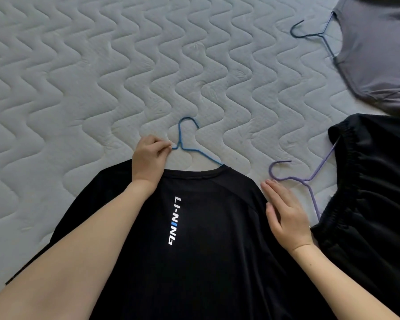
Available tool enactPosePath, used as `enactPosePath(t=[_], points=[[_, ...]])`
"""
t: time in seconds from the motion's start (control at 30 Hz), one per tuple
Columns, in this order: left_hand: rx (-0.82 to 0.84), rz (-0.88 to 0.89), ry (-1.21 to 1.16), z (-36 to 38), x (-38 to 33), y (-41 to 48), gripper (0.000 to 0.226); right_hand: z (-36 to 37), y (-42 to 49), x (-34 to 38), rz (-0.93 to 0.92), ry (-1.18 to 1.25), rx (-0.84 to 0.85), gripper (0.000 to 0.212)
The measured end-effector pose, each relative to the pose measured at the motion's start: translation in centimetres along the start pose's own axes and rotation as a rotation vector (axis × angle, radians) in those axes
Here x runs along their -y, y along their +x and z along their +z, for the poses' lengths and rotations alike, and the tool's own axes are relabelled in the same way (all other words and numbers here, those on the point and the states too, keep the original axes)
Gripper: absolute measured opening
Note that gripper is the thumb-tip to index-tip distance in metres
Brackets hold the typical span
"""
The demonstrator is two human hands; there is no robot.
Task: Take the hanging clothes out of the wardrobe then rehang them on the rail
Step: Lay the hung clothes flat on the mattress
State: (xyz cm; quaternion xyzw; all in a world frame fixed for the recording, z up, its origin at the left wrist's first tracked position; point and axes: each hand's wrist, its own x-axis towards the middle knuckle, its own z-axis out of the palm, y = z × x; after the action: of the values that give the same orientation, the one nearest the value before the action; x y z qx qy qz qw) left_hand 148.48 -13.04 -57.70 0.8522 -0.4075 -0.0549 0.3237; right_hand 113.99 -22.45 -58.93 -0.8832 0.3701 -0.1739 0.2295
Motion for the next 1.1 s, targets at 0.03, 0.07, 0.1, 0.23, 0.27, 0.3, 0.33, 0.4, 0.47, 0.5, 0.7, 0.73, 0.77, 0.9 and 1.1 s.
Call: enactPosePath(t=[0.03, 0.07, 0.1, 0.23, 0.27, 0.3, 0.33, 0.4, 0.47, 0.5, 0.7, 0.73, 0.77, 0.9, 1.1], points=[[-0.005, 0.007, 0.009, 0.2, 0.1, -0.1, 0.010, 0.1, 0.0, -0.1, -0.001, 0.003, -0.006, 0.045], [-0.003, 0.018, 0.031, 0.3, 0.3, -0.1, 0.011, 0.2, -0.1, -0.2, -0.001, 0.006, -0.011, 0.044], [0.001, 0.036, 0.065, 0.3, 0.3, -0.1, 0.011, 0.4, 0.0, -0.4, -0.004, 0.005, -0.014, 0.044], [0.196, 0.080, 0.260, -0.8, -1.2, 0.5, 0.019, 0.2, 0.2, -0.2, 0.002, -0.034, 0.008, 0.046], [0.279, 0.034, 0.300, -1.3, -2.0, 0.7, 0.023, 0.0, 0.2, -0.1, 0.003, -0.057, 0.030, 0.047], [0.356, -0.038, 0.304, -2.1, -2.8, 0.9, 0.027, -0.5, 0.3, 0.5, 0.014, -0.056, 0.067, 0.047], [0.424, -0.133, 0.269, -3.1, -3.8, 1.0, 0.033, -1.1, 0.6, 1.2, 0.055, -0.030, 0.120, 0.046], [0.446, -0.277, 0.129, -5.8, -6.5, 0.5, 0.043, -3.6, 1.7, 3.0, 0.170, 0.080, 0.215, 0.041], [0.372, -0.319, -0.023, -9.7, -10.5, -1.1, 0.039, -7.5, 2.2, 5.6, 0.291, 0.256, 0.228, 0.035], [0.326, -0.323, -0.114, -12.1, -12.9, -2.6, 0.035, -10.1, 1.7, 7.3, 0.351, 0.371, 0.162, 0.033], [0.181, -0.367, -0.530, -28.0, -27.7, -19.7, 0.022, -29.5, -10.5, 17.4, 0.518, 0.770, -0.127, 0.032], [0.203, -0.386, -0.564, -30.1, -29.4, -23.2, 0.022, -32.3, -13.6, 18.3, 0.554, 0.781, -0.124, 0.033], [0.231, -0.410, -0.573, -31.8, -30.8, -26.8, 0.023, -34.6, -16.9, 18.9, 0.610, 0.785, -0.116, 0.034], [0.325, -0.538, -0.574, -36.2, -33.9, -40.0, 0.027, -41.4, -29.9, 20.1, 0.786, 0.781, -0.142, 0.034], [0.525, -0.673, -0.464, -36.4, -31.7, -49.8, 0.033, -43.0, -43.4, 20.4, 1.103, 0.912, -0.263, 0.030]])
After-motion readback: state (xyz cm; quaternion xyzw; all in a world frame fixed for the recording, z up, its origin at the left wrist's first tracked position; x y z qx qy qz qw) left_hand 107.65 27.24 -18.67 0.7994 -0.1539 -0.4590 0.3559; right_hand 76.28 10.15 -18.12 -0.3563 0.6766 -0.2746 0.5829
